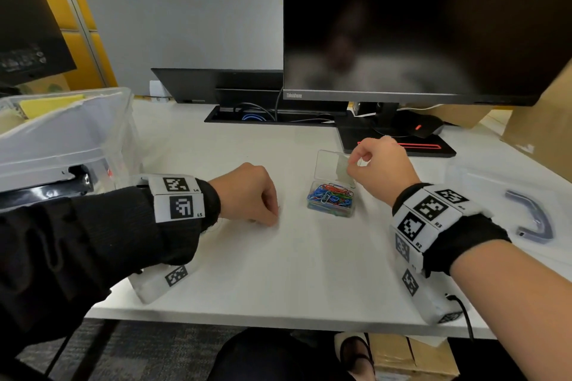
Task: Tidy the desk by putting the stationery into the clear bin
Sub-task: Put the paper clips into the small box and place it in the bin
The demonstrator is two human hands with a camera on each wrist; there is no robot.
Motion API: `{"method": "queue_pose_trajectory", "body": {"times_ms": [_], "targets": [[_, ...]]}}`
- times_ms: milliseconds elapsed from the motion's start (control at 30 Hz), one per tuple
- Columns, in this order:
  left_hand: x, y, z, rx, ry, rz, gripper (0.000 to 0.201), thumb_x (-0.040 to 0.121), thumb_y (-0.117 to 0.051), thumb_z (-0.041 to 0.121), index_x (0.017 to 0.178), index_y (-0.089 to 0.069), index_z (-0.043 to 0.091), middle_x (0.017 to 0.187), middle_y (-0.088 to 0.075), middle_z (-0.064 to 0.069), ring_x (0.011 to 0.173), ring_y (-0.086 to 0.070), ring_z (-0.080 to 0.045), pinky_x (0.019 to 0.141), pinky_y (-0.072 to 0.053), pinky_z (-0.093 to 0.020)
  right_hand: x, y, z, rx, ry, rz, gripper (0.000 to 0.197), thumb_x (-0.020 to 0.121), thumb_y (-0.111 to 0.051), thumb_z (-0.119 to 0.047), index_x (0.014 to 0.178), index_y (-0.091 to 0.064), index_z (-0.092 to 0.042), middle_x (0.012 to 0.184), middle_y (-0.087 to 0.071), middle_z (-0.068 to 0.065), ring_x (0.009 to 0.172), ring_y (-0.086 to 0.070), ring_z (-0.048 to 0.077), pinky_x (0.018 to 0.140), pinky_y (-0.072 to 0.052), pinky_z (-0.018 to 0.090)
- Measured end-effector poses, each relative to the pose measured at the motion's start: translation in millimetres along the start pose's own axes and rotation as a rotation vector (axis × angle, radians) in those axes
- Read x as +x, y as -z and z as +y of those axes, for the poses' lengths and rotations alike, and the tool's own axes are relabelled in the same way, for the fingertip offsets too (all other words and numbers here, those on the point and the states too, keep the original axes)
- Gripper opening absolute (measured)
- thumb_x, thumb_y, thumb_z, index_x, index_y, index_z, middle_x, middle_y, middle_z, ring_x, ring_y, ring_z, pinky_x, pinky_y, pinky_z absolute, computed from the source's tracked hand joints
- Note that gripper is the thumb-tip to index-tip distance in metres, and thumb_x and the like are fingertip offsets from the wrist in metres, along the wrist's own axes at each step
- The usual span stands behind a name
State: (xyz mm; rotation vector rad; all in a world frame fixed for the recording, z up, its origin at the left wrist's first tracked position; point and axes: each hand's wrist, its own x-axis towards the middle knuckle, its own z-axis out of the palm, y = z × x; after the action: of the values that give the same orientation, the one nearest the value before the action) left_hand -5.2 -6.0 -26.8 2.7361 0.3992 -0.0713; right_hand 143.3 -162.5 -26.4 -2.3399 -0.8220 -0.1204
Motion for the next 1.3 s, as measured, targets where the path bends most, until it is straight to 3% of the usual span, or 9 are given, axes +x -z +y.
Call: {"method": "queue_pose_trajectory", "body": {"times_ms": [167, 333, 500, 633, 733, 900, 1033, 1167, 1300], "targets": [[7, -3, 9, 0.115, -0.036, 0.022, 0.007, 0.071, -0.070, 0.012, 0.078, -0.070, 0.010, 0.059, -0.051, 0.015, 0.056, -0.048, -0.002, 0.059, -0.042, -0.015, 1, -1, 1, 0.084, -0.049, -0.038, 0.019, 0.086, -0.055, -0.007, 0.105, -0.053, -0.011, 0.116, -0.057, 0.012, 0.099, -0.053, 0.022, 0.072, -0.043, 0.024], [20, 2, 22, -0.037, -0.167, 0.298, 0.008, 0.076, -0.067, 0.011, 0.083, -0.069, 0.010, 0.068, -0.057, 0.009, 0.064, -0.051, -0.006, 0.059, -0.038, -0.010, -1, -2, 1, 0.148, -0.012, -0.104, 0.015, 0.086, -0.049, -0.001, 0.093, -0.051, -0.015, 0.094, -0.066, 0.016, 0.079, -0.057, 0.022, 0.070, -0.047, 0.030], [39, -4, 39, -0.015, -0.291, 0.116, 0.015, 0.084, -0.061, 0.011, 0.098, -0.068, 0.011, 0.086, -0.061, 0.005, 0.077, -0.054, -0.007, 0.058, -0.038, 0.001, -2, -1, 1, 0.171, 0.013, -0.117, 0.015, 0.083, -0.052, -0.001, 0.090, -0.051, -0.015, 0.079, -0.063, 0.008, 0.072, -0.055, 0.020, 0.062, -0.044, 0.025], [40, -2, 36, -0.114, -0.207, 0.296, 0.017, 0.091, -0.052, 0.015, 0.105, -0.060, 0.011, 0.090, -0.060, 0.000, 0.081, -0.054, -0.014, 0.068, -0.040, -0.017, -2, -1, 0, 0.142, 0.041, -0.089, 0.008, 0.083, -0.056, -0.010, 0.087, -0.054, -0.016, 0.082, -0.061, 0.002, 0.073, -0.053, 0.013, 0.056, -0.037, 0.013], [41, 0, 34, -0.219, -0.049, 0.422, 0.019, 0.095, -0.047, 0.020, 0.111, -0.052, 0.013, 0.093, -0.058, -0.001, 0.078, -0.052, -0.015, 0.060, -0.038, -0.017, -4, -1, -4, 0.182, 0.067, -0.101, 0.011, 0.083, -0.059, -0.024, 0.074, -0.054, -0.020, 0.076, -0.057, -0.006, 0.074, -0.053, 0.011, 0.059, -0.040, 0.018], [40, -5, 31, -0.083, 0.055, 0.155, 0.035, 0.094, -0.045, 0.042, 0.114, -0.058, 0.016, 0.114, -0.062, -0.006, 0.089, -0.049, -0.015, 0.077, -0.038, -0.023, -10, 1, -10, 0.208, 0.097, -0.302, 0.025, 0.077, -0.071, -0.030, 0.062, -0.058, -0.014, 0.065, -0.057, -0.001, 0.060, -0.050, 0.007, 0.057, -0.040, 0.019], [34, -8, 27, -0.051, 0.109, -0.074, 0.042, 0.090, -0.049, 0.048, 0.118, -0.056, 0.017, 0.113, -0.055, -0.002, 0.092, -0.052, -0.018, 0.077, -0.051, -0.031, -10, -2, -9, 0.235, -0.058, -0.579, 0.020, 0.070, -0.079, -0.021, 0.071, -0.060, -0.018, 0.071, -0.060, -0.003, 0.057, -0.050, 0.004, 0.052, -0.041, 0.014], [36, -7, 28, -0.097, 0.100, -0.120, 0.043, 0.091, -0.048, 0.046, 0.122, -0.055, 0.017, 0.108, -0.059, -0.005, 0.082, -0.054, -0.018, 0.059, -0.049, -0.023, -4, -5, -10, 0.237, -0.210, -0.573, 0.030, 0.065, -0.083, -0.023, 0.080, -0.057, -0.018, 0.080, -0.060, 0.001, 0.061, -0.051, 0.010, 0.055, -0.045, 0.020], [35, -8, 30, -0.073, 0.069, -0.109, 0.042, 0.094, -0.045, 0.042, 0.124, -0.054, 0.014, 0.104, -0.062, -0.006, 0.077, -0.053, -0.016, 0.058, -0.044, -0.020, -5, -12, -10, 0.059, -0.128, -0.492, 0.041, 0.061, -0.080, -0.037, 0.088, -0.055, -0.019, 0.092, -0.061, 0.001, 0.073, -0.057, 0.014, 0.062, -0.047, 0.024]]}}
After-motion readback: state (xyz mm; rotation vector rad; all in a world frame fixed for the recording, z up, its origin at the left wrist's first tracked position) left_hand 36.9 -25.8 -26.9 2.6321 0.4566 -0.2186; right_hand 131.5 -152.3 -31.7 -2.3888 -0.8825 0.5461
